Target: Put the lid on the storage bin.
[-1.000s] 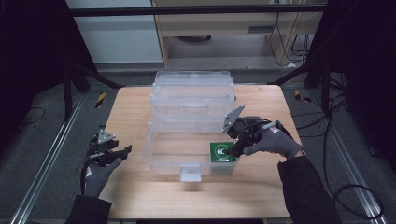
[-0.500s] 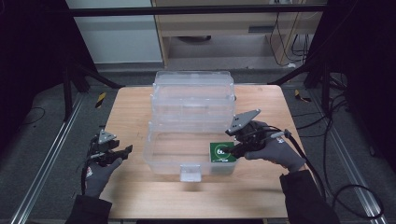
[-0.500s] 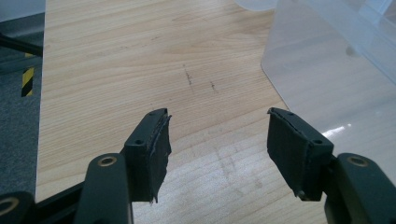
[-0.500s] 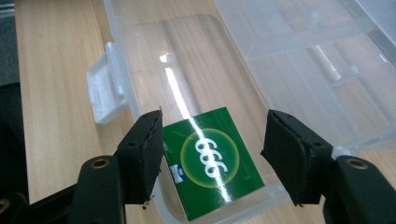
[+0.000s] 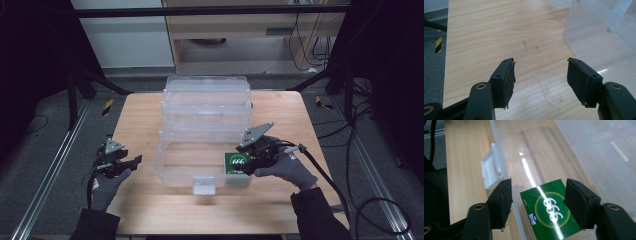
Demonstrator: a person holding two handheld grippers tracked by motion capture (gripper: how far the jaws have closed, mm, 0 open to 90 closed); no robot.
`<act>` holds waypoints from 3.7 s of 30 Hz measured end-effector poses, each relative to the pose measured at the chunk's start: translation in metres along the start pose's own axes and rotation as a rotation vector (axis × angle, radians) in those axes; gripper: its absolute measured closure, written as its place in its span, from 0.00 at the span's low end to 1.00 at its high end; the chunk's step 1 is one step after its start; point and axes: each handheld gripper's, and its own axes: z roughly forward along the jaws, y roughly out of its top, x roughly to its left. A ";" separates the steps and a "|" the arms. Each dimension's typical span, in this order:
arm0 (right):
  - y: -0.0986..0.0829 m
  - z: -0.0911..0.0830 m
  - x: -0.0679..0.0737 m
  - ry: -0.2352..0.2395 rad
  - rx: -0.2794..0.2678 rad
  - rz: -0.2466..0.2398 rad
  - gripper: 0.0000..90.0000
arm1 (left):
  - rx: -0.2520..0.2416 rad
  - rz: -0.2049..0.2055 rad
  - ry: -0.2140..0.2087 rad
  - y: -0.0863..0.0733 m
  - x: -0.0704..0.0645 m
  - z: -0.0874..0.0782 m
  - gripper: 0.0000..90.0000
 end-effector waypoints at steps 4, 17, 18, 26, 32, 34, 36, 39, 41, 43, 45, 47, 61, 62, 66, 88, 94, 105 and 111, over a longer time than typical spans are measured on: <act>0.003 0.003 0.000 0.014 -0.006 0.011 0.54 | -0.002 -0.002 -0.001 0.000 0.000 0.000 0.43; 0.016 0.007 0.004 0.026 0.047 -0.028 0.62 | -0.010 0.003 -0.002 0.005 -0.001 -0.003 0.48; 0.018 0.007 0.004 0.027 0.048 -0.031 0.62 | -0.011 0.007 -0.001 0.005 -0.002 -0.004 0.48; 0.028 0.017 0.008 0.047 0.098 -0.059 0.68 | -0.021 0.011 0.003 0.005 -0.002 -0.006 0.48; 0.038 0.027 0.015 0.063 0.125 -0.097 0.66 | -0.038 0.012 0.009 0.006 0.000 -0.010 0.49; 0.041 0.031 0.016 0.071 0.148 -0.099 0.65 | -0.046 0.012 0.008 0.006 0.000 -0.012 0.50; 0.042 0.034 0.017 0.077 0.164 -0.116 0.65 | -0.050 0.009 0.007 0.006 0.000 -0.012 0.51; 0.041 0.042 0.021 0.103 0.197 -0.114 0.64 | -0.059 0.015 0.004 0.007 0.001 -0.013 0.52; 0.040 0.044 0.022 0.103 0.204 -0.120 0.64 | -0.064 0.016 0.003 0.007 0.000 -0.014 0.52; 0.039 0.049 0.024 0.115 0.231 -0.120 0.62 | -0.067 0.018 -0.003 0.007 0.000 -0.013 0.51; 0.038 0.055 0.025 0.131 0.245 -0.127 0.61 | -0.066 0.027 -0.005 0.007 0.000 -0.013 0.51; 0.037 0.058 0.025 0.139 0.251 -0.126 0.61 | -0.065 0.029 -0.005 0.008 0.000 -0.013 0.52; 0.033 0.080 0.028 0.171 0.328 -0.134 0.66 | -0.085 0.060 -0.026 0.014 -0.003 -0.015 0.51; 0.033 0.080 0.028 0.174 0.332 -0.133 0.67 | -0.088 0.063 -0.029 0.015 -0.004 -0.016 0.51; 0.032 0.084 0.028 0.193 0.344 -0.133 0.68 | -0.102 0.087 -0.035 0.023 -0.006 -0.018 0.51; 0.034 0.093 0.028 0.228 0.396 -0.115 0.72 | -0.183 0.242 -0.153 0.096 -0.015 -0.038 0.55; 0.034 0.093 0.028 0.235 0.399 -0.119 0.72 | -0.165 0.324 -0.180 0.123 -0.027 -0.041 0.56; 0.034 0.093 0.029 0.231 0.398 -0.117 0.72 | -0.129 0.491 -0.245 0.155 -0.045 -0.030 0.59; 0.034 0.093 0.028 0.231 0.397 -0.119 0.72 | -0.110 0.621 -0.281 0.172 -0.053 -0.026 0.58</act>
